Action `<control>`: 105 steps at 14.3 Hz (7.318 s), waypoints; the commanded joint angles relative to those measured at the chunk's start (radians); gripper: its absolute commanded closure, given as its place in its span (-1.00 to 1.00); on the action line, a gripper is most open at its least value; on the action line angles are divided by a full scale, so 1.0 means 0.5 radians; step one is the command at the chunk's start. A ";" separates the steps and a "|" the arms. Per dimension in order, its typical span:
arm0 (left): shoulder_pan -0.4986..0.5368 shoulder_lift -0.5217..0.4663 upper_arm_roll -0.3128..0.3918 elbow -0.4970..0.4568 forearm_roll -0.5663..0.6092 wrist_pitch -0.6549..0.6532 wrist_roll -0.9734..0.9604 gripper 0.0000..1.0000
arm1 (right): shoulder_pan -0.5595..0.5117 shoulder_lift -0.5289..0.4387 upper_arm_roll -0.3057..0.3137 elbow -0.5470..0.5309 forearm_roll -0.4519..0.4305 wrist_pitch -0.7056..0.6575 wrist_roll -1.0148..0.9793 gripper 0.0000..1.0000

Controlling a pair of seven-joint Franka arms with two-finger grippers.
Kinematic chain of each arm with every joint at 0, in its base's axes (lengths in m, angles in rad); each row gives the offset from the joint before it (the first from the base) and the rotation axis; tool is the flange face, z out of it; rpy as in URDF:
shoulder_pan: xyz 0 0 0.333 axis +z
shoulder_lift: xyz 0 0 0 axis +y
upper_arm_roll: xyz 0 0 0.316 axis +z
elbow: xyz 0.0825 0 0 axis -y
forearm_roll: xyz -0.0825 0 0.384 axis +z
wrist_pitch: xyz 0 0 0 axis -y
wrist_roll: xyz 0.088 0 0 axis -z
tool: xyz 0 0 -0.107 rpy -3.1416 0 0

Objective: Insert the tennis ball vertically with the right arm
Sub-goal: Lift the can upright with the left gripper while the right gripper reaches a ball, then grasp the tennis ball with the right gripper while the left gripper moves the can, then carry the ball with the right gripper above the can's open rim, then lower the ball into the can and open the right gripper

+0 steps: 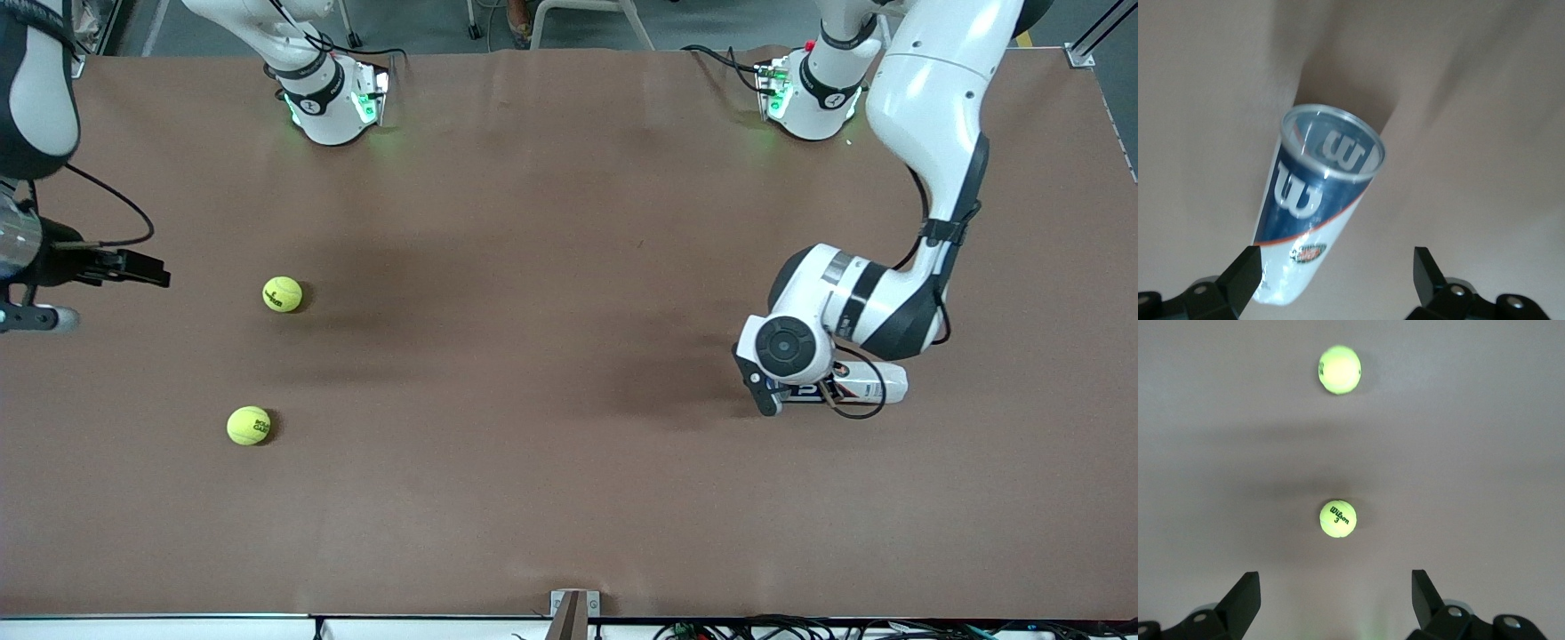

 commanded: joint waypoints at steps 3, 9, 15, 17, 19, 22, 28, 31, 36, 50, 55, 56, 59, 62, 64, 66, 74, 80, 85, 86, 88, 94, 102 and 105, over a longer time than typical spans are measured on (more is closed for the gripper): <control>-0.031 0.083 0.009 0.045 0.228 0.059 0.048 -0.99 | -0.021 0.292 0.020 -0.048 -0.011 0.028 0.014 -1.00; 0.000 0.163 0.021 0.039 0.329 0.059 0.164 -0.99 | -0.052 0.569 0.020 -0.130 0.078 0.123 0.011 -1.00; 0.018 0.261 0.027 0.036 0.370 0.160 0.198 -0.98 | -0.043 0.557 0.020 -0.437 0.103 0.430 0.005 -1.00; 0.027 0.276 0.027 0.036 0.376 0.173 0.207 -0.93 | -0.058 0.560 0.023 -0.474 0.112 0.439 0.008 -1.00; 0.030 0.283 0.027 0.036 0.400 0.203 0.296 -0.86 | -0.083 0.560 0.023 -0.532 0.140 0.473 0.008 -1.00; 0.052 0.307 0.027 0.036 0.413 0.231 0.324 -0.81 | -0.070 0.560 0.026 -0.643 0.195 0.544 0.008 -1.00; 0.052 0.295 0.024 0.027 0.410 0.243 0.336 -0.20 | -0.079 0.560 0.023 -0.695 0.201 0.620 -0.002 -1.00; 0.037 0.280 0.006 0.045 0.382 0.240 0.471 -0.08 | -0.079 0.566 0.023 -0.723 0.201 0.627 0.001 -1.00; 0.064 0.222 -0.206 0.106 0.333 0.228 0.667 -0.08 | -0.080 0.569 0.023 -0.763 0.201 0.639 -0.005 -0.96; 0.171 0.148 -0.240 0.364 -1.433 0.341 1.026 -0.15 | -0.086 0.615 0.026 -0.763 0.201 0.682 -0.005 -0.78; 0.104 0.154 -0.240 0.361 -1.927 0.669 1.008 -0.16 | -0.070 0.624 0.023 -0.757 0.201 0.676 -0.008 -0.27; 0.068 0.157 -0.240 0.358 -2.019 0.764 1.008 -0.16 | -0.073 0.624 0.026 -0.757 0.201 0.667 -0.011 -0.09; -0.055 0.172 -0.252 0.346 -2.335 0.982 1.008 -0.16 | -0.083 0.624 0.026 -0.748 0.201 0.657 -0.017 0.36; -0.129 0.218 -0.252 0.343 -2.538 1.166 1.042 -0.18 | -0.076 0.618 0.029 -0.659 0.204 0.590 -0.090 0.43; -0.169 0.218 -0.255 0.343 -2.533 1.209 1.054 -0.23 | -0.070 0.615 0.029 -0.445 0.229 0.379 -0.100 0.46; -0.209 0.227 -0.255 0.339 -2.551 1.234 1.124 -0.22 | -0.067 0.615 0.029 -0.178 0.232 0.103 -0.103 0.46; -0.236 0.261 -0.307 0.293 -2.918 1.427 1.752 -0.23 | 0.230 0.618 0.051 0.464 0.798 -0.214 -0.057 0.61; -0.255 0.350 -0.307 0.290 -3.370 1.424 2.385 -0.24 | 0.552 0.630 0.051 0.550 1.364 0.224 0.187 0.76; -0.255 0.356 -0.311 0.266 -3.385 1.421 2.416 -0.34 | 0.816 0.713 0.051 0.633 1.587 0.586 0.569 0.76; -0.255 0.356 -0.311 0.266 -3.385 1.421 2.416 -0.35 | 0.871 0.744 0.051 0.630 1.670 0.663 0.584 0.76; -0.255 0.356 -0.311 0.257 -3.385 1.421 2.419 -0.36 | 0.976 0.790 0.048 0.633 1.689 0.798 0.600 0.76; -0.252 0.372 -0.311 0.229 -3.401 1.421 2.450 -0.37 | 1.098 0.900 0.048 0.630 1.677 0.961 0.606 0.74; -0.243 0.381 -0.311 0.232 -3.401 1.418 2.450 -0.44 | 1.132 0.949 0.038 0.630 1.607 1.019 0.603 0.42; -0.240 0.381 -0.311 0.232 -3.401 1.418 2.450 -0.44 | 1.142 0.943 0.041 0.630 1.472 1.007 0.612 -1.00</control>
